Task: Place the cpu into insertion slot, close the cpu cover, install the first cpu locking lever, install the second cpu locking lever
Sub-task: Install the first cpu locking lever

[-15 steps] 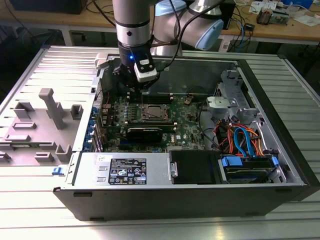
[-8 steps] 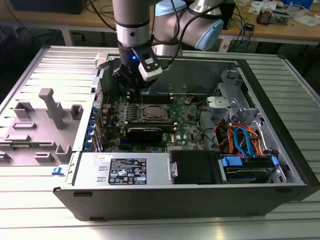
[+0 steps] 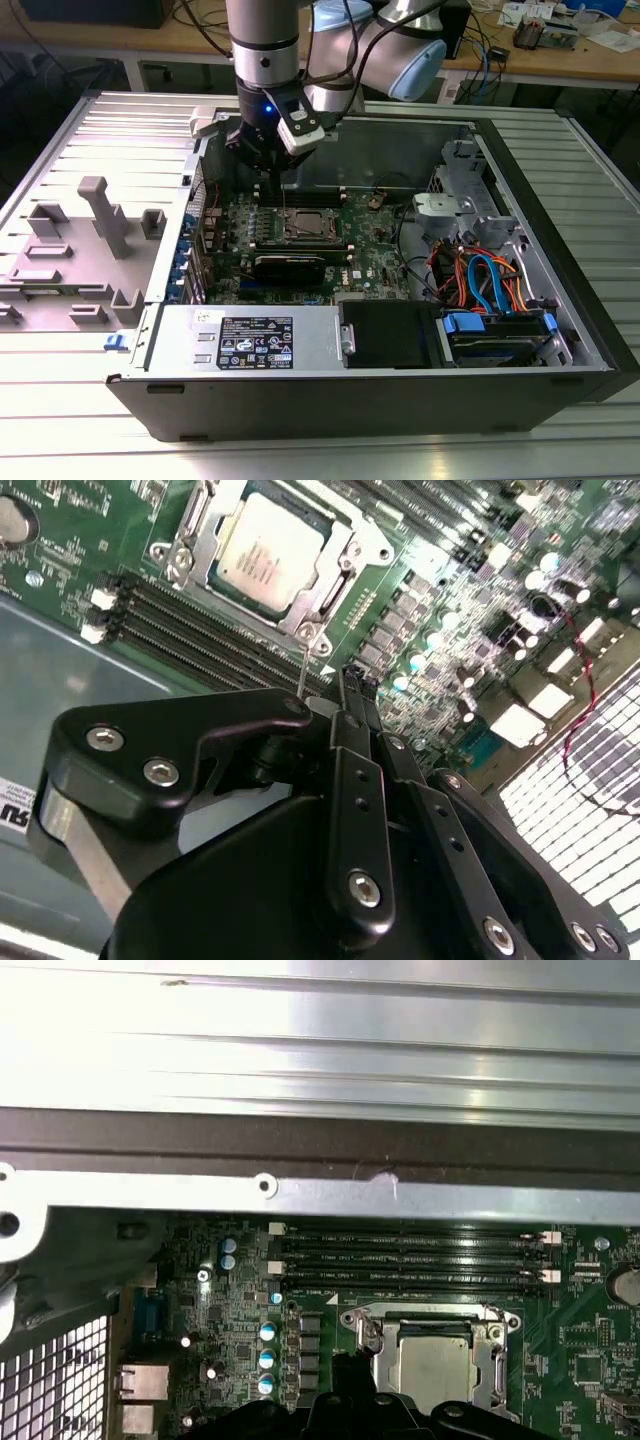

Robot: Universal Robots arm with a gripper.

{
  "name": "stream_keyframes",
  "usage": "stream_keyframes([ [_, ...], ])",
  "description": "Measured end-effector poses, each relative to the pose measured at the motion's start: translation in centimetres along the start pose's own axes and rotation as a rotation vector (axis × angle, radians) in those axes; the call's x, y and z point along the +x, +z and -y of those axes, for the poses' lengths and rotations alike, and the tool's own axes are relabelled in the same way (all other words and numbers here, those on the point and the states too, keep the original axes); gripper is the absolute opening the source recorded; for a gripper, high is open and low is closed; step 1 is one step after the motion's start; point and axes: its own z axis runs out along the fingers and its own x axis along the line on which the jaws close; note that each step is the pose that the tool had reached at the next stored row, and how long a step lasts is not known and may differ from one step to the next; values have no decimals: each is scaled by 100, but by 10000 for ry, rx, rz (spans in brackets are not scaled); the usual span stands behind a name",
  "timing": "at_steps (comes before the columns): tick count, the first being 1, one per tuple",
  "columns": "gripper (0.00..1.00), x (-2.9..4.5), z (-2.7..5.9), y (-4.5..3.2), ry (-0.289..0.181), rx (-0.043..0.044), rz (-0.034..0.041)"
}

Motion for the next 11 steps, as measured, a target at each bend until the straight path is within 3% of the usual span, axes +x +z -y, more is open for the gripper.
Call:
stream_keyframes([
  [5, 11, -2, -85, 2, -6, -3, -24],
  [7, 11, -5, -99, 2, -7, -4, -94],
  [11, 11, -10, -107, 3, -5, -5, -103],
])
